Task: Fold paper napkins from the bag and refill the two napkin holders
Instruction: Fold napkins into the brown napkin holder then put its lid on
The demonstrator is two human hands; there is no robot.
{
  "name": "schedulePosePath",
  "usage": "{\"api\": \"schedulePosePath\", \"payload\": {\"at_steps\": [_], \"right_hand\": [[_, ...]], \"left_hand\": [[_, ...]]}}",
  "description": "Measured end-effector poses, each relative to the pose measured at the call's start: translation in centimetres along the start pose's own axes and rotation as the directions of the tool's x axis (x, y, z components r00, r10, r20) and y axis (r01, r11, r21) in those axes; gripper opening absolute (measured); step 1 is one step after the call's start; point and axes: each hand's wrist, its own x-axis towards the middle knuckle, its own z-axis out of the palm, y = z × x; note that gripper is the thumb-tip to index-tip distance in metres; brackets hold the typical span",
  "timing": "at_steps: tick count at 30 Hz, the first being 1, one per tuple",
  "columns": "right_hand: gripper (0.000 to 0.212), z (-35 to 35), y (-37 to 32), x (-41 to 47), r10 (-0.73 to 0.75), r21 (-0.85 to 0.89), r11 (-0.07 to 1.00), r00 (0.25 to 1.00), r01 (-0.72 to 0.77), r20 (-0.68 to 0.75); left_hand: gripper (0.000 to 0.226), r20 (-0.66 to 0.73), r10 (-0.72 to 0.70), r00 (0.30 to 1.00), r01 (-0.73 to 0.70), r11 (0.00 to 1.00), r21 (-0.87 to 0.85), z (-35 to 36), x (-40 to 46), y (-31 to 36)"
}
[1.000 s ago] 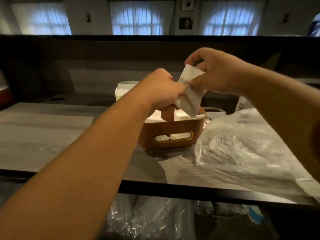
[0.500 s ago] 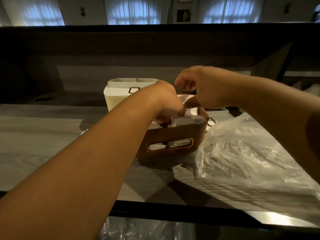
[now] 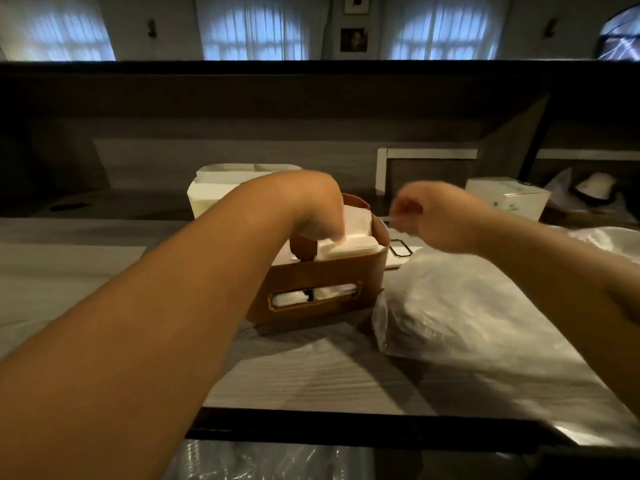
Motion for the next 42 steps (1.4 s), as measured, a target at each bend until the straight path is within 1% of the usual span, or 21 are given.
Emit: {"api": "schedulePosePath", "payload": {"at_steps": [2, 4, 6, 8, 10, 12, 13, 14, 16, 18, 20, 25, 28, 30, 31, 32, 33, 34, 36, 39, 42], "right_hand": [[0.016, 1.2, 3.4, -0.8, 0.099, -0.099, 0.992, 0.981, -0.083, 0.168], [0.008, 1.4, 6.2, -1.9, 0.206, -0.182, 0.97, 0.939, -0.16, 0.275], [0.006, 0.8, 8.4, -2.3, 0.297, -0.286, 0.935, 0.906, -0.211, 0.3], [0.014, 0.2, 10.1, -1.8, 0.34, -0.38, 0.895, 0.909, -0.233, 0.243], [0.021, -0.1, 10.9, -0.9, 0.33, -0.355, 0.901, 0.926, -0.25, 0.185], [0.022, 0.1, 10.7, 0.3, 0.26, -0.283, 0.936, 0.954, -0.212, 0.146], [0.022, 0.3, 10.5, 0.9, 0.221, -0.24, 0.953, 0.967, -0.187, 0.125], [0.024, 0.7, 10.3, 1.5, 0.194, -0.209, 0.963, 0.975, -0.169, 0.11], [0.04, 1.6, 9.9, 2.7, 0.186, -0.21, 0.965, 0.975, -0.158, 0.122], [0.055, 2.5, 9.9, 4.0, 0.219, -0.229, 0.956, 0.964, -0.182, 0.148], [0.06, 3.2, 10.1, 5.2, 0.245, -0.251, 0.947, 0.957, -0.201, 0.159], [0.055, 5.0, 11.0, 7.7, 0.282, -0.34, 0.917, 0.942, -0.209, 0.18], [0.047, 5.1, 11.6, 8.3, 0.324, -0.457, 0.861, 0.934, -0.225, 0.151], [0.036, 4.6, 12.1, 7.7, 0.34, -0.502, 0.836, 0.928, -0.223, 0.154], [0.021, 4.2, 12.3, 7.3, 0.314, -0.484, 0.847, 0.942, -0.22, 0.121], [0.015, 3.6, 12.6, 6.9, 0.271, -0.438, 0.872, 0.961, -0.219, 0.06], [0.016, 2.8, 12.8, 6.5, 0.235, -0.39, 0.894, 0.972, -0.22, -0.01], [0.019, 1.8, 12.8, 6.1, 0.215, -0.36, 0.906, 0.975, -0.223, -0.063], [0.02, -0.7, 12.3, 5.3, 0.199, -0.323, 0.919, 0.973, -0.226, -0.116], [0.018, -4.9, 10.3, 4.1, 0.174, -0.262, 0.942, 0.973, -0.21, -0.154], [0.016, -8.4, 7.3, 3.3, 0.166, -0.247, 0.944, 0.961, -0.22, -0.222]], "left_hand": [[0.024, -0.116, 0.05, 0.992, -0.051, 0.999, -0.006, -0.2, -0.3, 2.0], [0.021, -0.203, 0.129, 0.971, -0.147, 0.986, -0.073, 0.3, -0.4, 4.8], [0.021, -0.231, 0.204, 0.951, -0.245, 0.956, -0.163, 1.5, 0.0, 7.6], [0.025, -0.182, 0.226, 0.957, -0.266, 0.934, -0.239, 3.5, 1.0, 10.2], [0.041, -0.079, 0.171, 0.982, -0.186, 0.94, -0.286, 6.4, 2.7, 12.3], [0.065, -0.017, 0.035, 0.999, -0.039, 0.948, -0.317, 9.2, 4.4, 13.2], [0.072, -0.016, -0.033, 0.999, 0.026, 0.944, -0.33, 10.2, 5.0, 13.2], [0.075, -0.028, -0.079, 0.996, 0.066, 0.945, -0.32, 11.1, 5.4, 13.0], [0.079, -0.047, -0.143, 0.989, 0.129, 0.963, -0.235, 12.4, 6.2, 12.4], [0.084, -0.066, -0.197, 0.978, 0.187, 0.973, -0.135, 13.2, 6.8, 11.8], [0.082, -0.068, -0.225, 0.972, 0.217, 0.97, -0.111, 13.7, 7.5, 11.5], [0.069, -0.144, -0.171, 0.975, 0.154, 0.981, -0.117, 14.3, 8.4, 11.3], [0.067, -0.158, -0.116, 0.981, 0.107, 0.992, -0.065, 14.1, 8.3, 11.2], [0.068, -0.151, -0.074, 0.986, 0.072, 0.997, -0.02, 13.8, 7.9, 11.2], [0.068, -0.164, -0.04, 0.986, 0.042, 0.999, 0.004, 13.7, 7.6, 11.2], [0.065, -0.202, 0.004, 0.979, 0.002, 1.0, 0.03, 13.6, 7.2, 11.4], [0.059, -0.27, 0.056, 0.961, -0.043, 0.998, 0.054, 13.5, 6.6, 11.6], [0.049, -0.355, 0.116, 0.928, -0.096, 0.993, 0.074, 13.4, 6.0, 12.1], [0.032, -0.506, 0.23, 0.831, -0.204, 0.973, 0.108, 12.8, 4.7, 13.2], [0.026, -0.63, 0.326, 0.705, -0.307, 0.941, 0.144, 10.8, 2.9, 14.4], [0.023, -0.704, 0.388, 0.595, -0.332, 0.916, 0.224, 6.8, 1.1, 13.9]]}}
